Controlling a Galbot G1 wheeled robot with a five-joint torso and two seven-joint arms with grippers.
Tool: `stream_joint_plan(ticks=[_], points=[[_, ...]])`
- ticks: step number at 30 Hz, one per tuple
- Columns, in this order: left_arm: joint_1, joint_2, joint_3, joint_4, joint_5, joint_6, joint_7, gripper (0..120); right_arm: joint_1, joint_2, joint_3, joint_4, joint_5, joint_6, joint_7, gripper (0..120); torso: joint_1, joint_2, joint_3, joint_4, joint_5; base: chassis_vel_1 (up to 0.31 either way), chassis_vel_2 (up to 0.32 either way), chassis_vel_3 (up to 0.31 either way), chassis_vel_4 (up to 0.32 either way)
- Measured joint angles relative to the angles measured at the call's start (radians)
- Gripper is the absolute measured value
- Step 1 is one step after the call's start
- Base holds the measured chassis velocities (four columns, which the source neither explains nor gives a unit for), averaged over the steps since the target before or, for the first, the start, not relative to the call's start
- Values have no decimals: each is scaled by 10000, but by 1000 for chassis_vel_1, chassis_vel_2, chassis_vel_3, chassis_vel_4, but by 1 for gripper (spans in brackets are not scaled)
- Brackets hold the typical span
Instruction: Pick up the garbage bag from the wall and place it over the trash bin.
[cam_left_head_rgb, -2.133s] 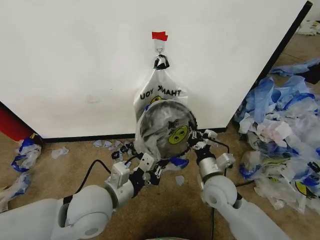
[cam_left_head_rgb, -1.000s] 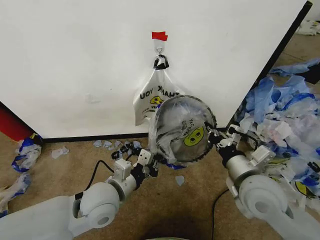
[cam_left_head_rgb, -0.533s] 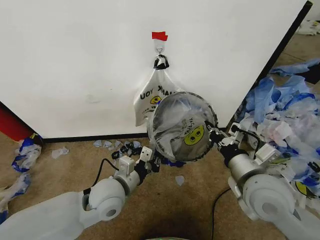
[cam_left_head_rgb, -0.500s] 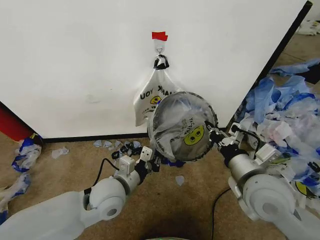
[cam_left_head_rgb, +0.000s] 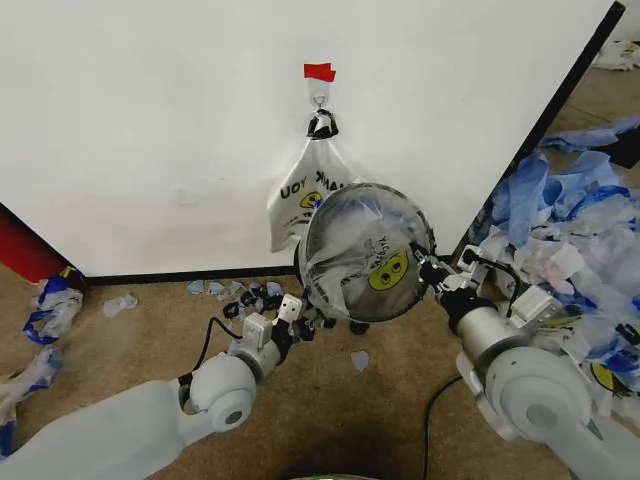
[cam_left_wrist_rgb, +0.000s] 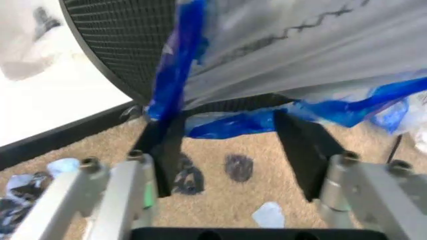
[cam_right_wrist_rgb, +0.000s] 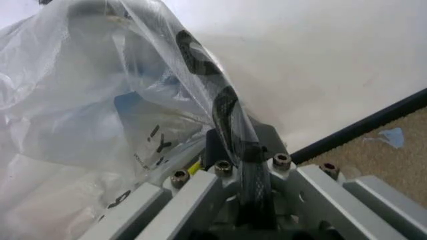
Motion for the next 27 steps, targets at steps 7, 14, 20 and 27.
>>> stream_joint_plan(ticks=[7, 14, 20, 27], points=[[17, -199, -58, 194, 96, -120, -315, 85, -126, 1, 97, 58, 38, -18, 49, 0, 0, 0, 0, -2, 0, 0, 0, 0, 0], [150, -219, -134, 233, 132, -120, -582, 100, -208, 55, 107, 51, -95, -20, 9, 0, 0, 0, 0, 0, -3, 0, 0, 0, 0], [279, 456, -435, -1070, -470, 81, -430, 100, -387, 236, 38, -179, -553, 36, -259, 0, 0, 0, 0, -1, 1, 0, 0, 0, 0], [1412, 1338, -707, -2691, -1157, 367, 182, 100, -222, 490, -198, -504, -911, 55, -348, 0, -1, 0, -1, 1, -3, 0, 0, 0, 0]])
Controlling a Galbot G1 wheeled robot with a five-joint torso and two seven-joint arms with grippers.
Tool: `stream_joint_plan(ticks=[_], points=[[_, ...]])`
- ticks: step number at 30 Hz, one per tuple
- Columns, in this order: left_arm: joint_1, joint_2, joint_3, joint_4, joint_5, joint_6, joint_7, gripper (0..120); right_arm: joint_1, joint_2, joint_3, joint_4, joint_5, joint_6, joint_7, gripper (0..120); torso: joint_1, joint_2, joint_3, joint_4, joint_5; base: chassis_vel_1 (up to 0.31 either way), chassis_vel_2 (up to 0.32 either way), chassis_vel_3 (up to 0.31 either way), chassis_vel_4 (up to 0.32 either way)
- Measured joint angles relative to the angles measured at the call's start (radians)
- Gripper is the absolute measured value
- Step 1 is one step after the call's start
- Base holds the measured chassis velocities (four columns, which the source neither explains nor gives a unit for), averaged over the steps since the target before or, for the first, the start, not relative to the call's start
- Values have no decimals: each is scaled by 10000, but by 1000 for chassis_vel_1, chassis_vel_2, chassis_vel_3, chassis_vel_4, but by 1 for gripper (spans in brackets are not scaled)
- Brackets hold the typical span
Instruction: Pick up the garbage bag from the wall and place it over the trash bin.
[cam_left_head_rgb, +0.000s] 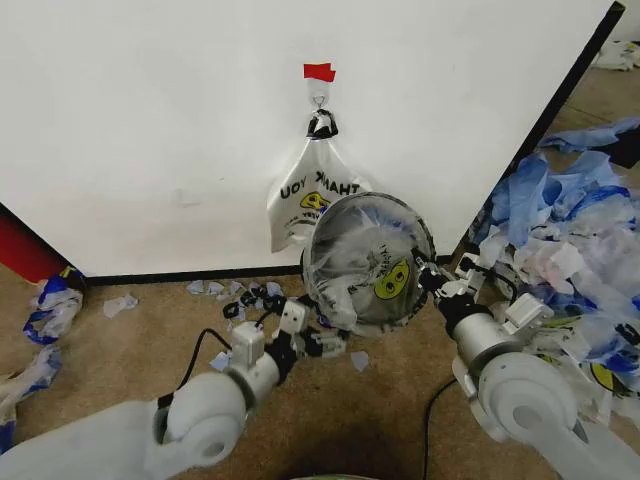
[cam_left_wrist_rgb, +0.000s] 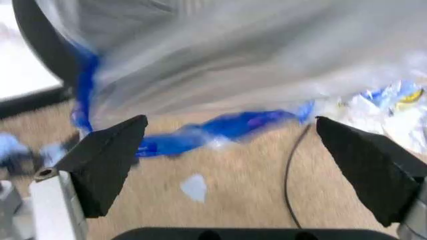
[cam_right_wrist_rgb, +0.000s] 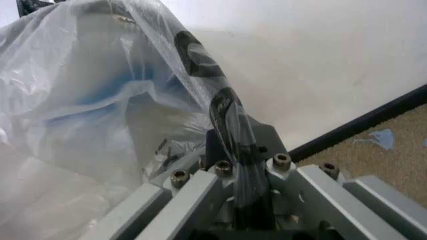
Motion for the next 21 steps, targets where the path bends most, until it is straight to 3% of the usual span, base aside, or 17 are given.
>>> stream_joint_plan(ticks=[12, 15, 17, 18, 21], points=[[1014, 771, -892, -302, 525, 49, -70, 100, 255, 241, -73, -515, -421, 116, -110, 0, 0, 0, 0, -4, 2, 0, 0, 0, 0], [2219, 1132, -2190, -593, 731, 37, -308, 100, 309, 419, -76, -832, -1145, 281, -321, 0, 0, 0, 0, -2, -3, 0, 0, 0, 0], [3669, 1550, -3904, -926, 679, -39, -404, 100, 291, 467, -169, -1071, -2098, 426, -510, 0, 0, 0, 0, 0, 5, 0, 0, 0, 0], [3669, 1550, -3904, -926, 679, -39, -404, 100, 291, 467, -169, -1071, -2098, 426, -510, 0, 0, 0, 0, 0, 5, 0, 0, 0, 0], [4867, 2012, -5313, -1391, 316, -351, -500, 100, 161, 441, -331, -1229, -3437, 464, -638, 0, 0, 0, 0, 5, 1, 0, 0, 0, 0]])
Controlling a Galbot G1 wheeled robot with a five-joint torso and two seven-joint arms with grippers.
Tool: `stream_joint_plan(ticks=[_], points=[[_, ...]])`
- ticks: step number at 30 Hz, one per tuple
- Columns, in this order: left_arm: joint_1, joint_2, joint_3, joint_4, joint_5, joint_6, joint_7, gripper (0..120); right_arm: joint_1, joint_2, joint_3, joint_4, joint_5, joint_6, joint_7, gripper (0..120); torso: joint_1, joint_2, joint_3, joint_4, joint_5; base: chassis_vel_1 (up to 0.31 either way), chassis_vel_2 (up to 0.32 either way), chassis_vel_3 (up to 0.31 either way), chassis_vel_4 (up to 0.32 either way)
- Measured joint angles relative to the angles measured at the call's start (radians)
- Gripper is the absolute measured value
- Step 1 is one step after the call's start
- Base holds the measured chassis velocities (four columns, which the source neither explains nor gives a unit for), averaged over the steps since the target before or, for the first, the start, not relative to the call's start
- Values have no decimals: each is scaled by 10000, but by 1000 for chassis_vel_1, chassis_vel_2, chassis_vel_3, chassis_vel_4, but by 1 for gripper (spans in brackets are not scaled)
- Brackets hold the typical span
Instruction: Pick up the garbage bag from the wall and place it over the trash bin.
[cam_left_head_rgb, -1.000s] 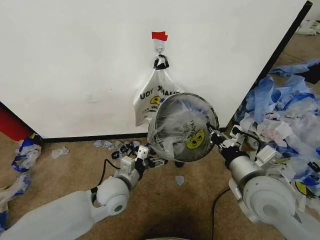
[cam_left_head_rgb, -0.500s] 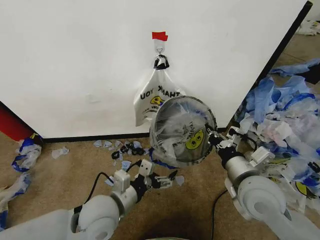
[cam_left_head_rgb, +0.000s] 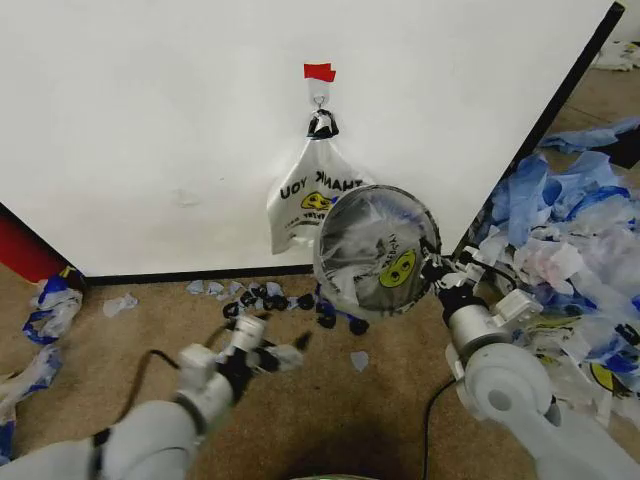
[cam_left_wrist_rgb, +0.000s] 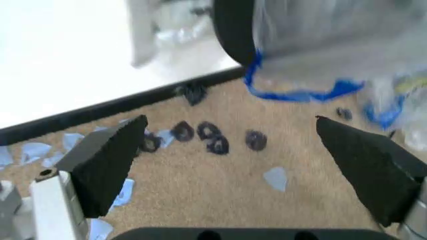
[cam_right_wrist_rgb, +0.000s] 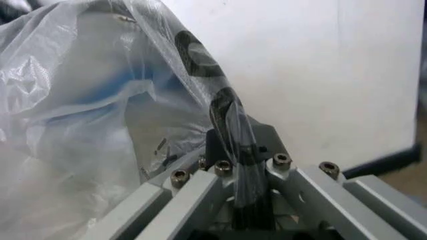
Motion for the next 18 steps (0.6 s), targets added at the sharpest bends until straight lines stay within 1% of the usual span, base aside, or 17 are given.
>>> stream_joint_plan(ticks=[2, 3, 4, 5, 6, 8, 10, 13, 15, 16, 18], points=[[126, 35, -300, -337, -483, -53, -153, 100, -71, -16, -71, 7, -542, -62, 2, 0, 0, 0, 0, -7, 1, 0, 0, 0, 0], [34, -14, -352, -568, -949, -52, -260, 100, -135, -32, -146, 61, -912, -135, 52, 0, 0, 0, -1, -8, 3, 0, 0, 0, 0], [-330, -145, -356, -771, -1602, -22, -321, 100, -236, -58, -255, 181, -1351, -263, 183, 0, 0, 0, 0, -7, 2, 0, 0, 0, 0], [-330, -145, -356, -771, -1602, -22, -321, 100, -236, -58, -255, 181, -1351, -263, 183, 0, 0, 0, 0, -7, 2, 0, 0, 0, 0], [-740, -260, -360, -837, -2115, 16, -362, 100, -341, -84, -333, 297, -1716, -382, 308, 0, 0, 1, -1, -9, 0, 0, 0, 0, 0], [-1206, -377, -268, -865, -2647, 58, -381, 100, -619, -123, -441, 513, -2414, -626, 563, 0, 1, 0, 1, -11, -2, 0, 0, 0, 0], [-1357, -423, -77, -866, -2718, 82, -325, 100, -934, -140, -484, 707, -2993, -750, 696, 0, 1, 0, 1, -7, 3, 0, 0, 0, 0], [-1600, -694, 164, -865, -2704, -7, -160, 100, -1540, -95, -492, 984, -3753, -842, 796, 0, 0, 0, 0, -8, -3, 0, 0, 0, 0], [-1696, -819, 174, -865, -2727, -43, -95, 100, -1674, -68, -534, 983, -4008, -849, 814, 0, 0, 0, 0, -10, -3, 0, 0, 0, 0], [-1765, -927, 175, -862, -2763, -56, -75, 98, -1727, -26, -615, 925, -4276, -848, 842, 0, 0, 1, 0, -11, 0, 0, 0, 0, 0], [-1862, -1060, 181, -854, -2853, -49, -29, 92, -1757, 110, -734, 746, -4723, -843, 909, 0, 0, 0, 0, -5, 3, 0, 0, 0, 0]])
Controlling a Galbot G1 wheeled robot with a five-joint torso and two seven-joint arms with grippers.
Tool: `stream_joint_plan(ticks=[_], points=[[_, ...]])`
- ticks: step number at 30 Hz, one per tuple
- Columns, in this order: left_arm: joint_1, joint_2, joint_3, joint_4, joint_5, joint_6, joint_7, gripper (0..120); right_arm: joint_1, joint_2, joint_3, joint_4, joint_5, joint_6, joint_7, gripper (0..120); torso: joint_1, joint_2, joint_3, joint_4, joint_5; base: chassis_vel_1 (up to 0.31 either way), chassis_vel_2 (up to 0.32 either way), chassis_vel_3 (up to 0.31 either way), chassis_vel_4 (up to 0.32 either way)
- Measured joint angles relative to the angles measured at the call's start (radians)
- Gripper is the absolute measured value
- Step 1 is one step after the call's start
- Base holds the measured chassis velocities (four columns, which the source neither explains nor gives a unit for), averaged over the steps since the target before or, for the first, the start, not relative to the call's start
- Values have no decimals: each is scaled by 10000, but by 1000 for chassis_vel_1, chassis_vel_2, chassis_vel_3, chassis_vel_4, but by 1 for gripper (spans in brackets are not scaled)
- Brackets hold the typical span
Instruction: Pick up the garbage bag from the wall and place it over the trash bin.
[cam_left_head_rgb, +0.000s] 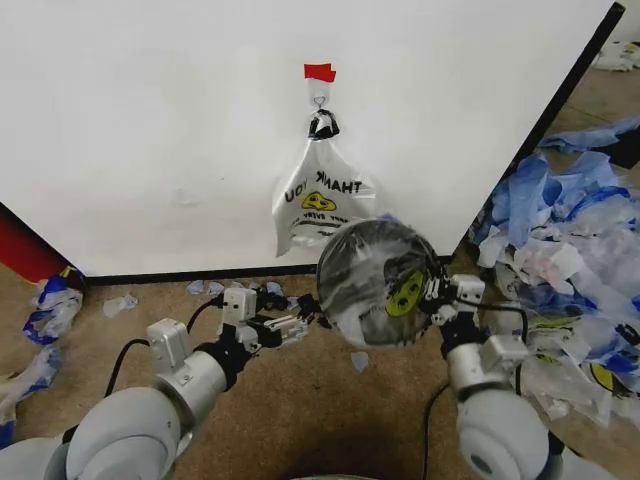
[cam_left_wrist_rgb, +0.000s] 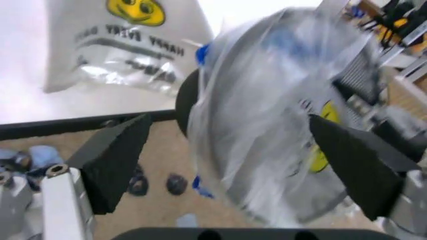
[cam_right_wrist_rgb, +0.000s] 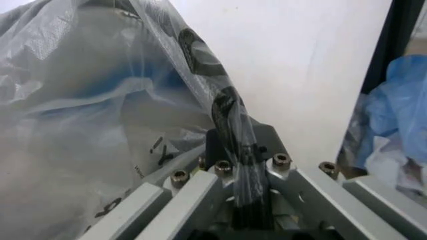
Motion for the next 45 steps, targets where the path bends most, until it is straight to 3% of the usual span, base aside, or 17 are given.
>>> stream_joint_plan(ticks=[4, 6, 16, 23, 25, 35, 45], points=[[-123, -90, 78, 20, -247, 62, 88, 73, -23, 450, -81, -187, -925, -135, 310, 0, 0, 0, 0, -2, -1, 0, 0, 0, 0], [-139, -135, 84, 23, -287, 69, 86, 70, -20, 546, -83, -226, -1151, -191, 369, 0, 0, 0, 0, -1, -1, 0, 0, 0, 0], [-221, -798, 330, 42, -600, -20, 405, 33, 369, 1315, -819, -902, -2108, -254, 424, 0, 0, 0, 0, 0, -2, 0, 0, 0, 0], [-948, -1153, 1034, 286, -768, -254, 856, 10, 652, 1572, -965, -1372, -2308, 79, 128, 0, 0, 0, 0, -2, -1, 0, 0, 0, 0], [-1576, -1382, 1679, 644, -819, -332, 945, 0, 791, 1588, -956, -1560, -2284, 185, 66, 0, 0, 0, 0, -1, -1, 0, 0, 0, 0], [-3866, -2533, 4277, 2036, -867, -381, 668, 0, 1244, 1574, -1170, -1838, -1977, 211, 0, 0, 0, 0, 1, 0, 0, 0, 0, 0, 0], [-5541, -3499, 5405, 3792, -595, -269, -147, 0, 1006, 1238, -869, -1425, -1891, 198, -27, 0, 1, 0, 1, -3, 0, 0, 0, 0, 0]])
